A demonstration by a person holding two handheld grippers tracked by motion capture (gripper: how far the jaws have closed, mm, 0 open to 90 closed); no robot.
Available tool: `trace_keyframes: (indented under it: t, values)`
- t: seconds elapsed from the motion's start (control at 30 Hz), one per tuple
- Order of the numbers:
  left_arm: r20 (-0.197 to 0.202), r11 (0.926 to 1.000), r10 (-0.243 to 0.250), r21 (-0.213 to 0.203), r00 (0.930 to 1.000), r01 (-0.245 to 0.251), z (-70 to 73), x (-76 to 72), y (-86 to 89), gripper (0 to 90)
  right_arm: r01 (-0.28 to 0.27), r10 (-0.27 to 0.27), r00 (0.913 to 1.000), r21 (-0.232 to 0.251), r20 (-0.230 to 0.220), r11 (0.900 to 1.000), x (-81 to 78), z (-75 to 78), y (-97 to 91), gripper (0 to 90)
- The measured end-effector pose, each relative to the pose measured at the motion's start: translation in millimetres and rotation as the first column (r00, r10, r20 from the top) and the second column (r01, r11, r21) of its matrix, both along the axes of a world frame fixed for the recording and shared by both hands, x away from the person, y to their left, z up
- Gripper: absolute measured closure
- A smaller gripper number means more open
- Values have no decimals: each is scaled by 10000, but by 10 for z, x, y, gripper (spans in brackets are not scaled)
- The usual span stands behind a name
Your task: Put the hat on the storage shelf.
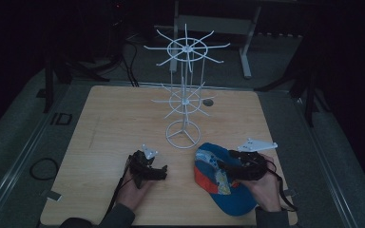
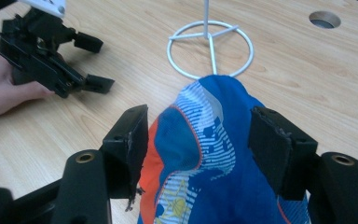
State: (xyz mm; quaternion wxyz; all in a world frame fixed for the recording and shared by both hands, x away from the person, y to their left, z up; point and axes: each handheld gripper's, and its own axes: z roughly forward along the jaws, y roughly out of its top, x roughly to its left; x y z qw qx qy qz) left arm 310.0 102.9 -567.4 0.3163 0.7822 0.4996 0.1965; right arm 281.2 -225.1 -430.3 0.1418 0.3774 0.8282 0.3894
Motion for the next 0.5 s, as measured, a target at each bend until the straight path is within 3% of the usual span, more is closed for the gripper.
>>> trace_keyframes:
  t: [0.1, 0.5]
  values:
    - [-2, 10000, -1, 0, 10000, 1, 0, 0, 0, 26, -99, 96, 9997, -131, -233, 9999, 72, 24, 17, 355]
    - [-4, 10000, 0, -3, 10000, 0, 0, 0, 0, 26, -57, 37, 9996, -734, -278, 9973, 276, 114, 65, 298]
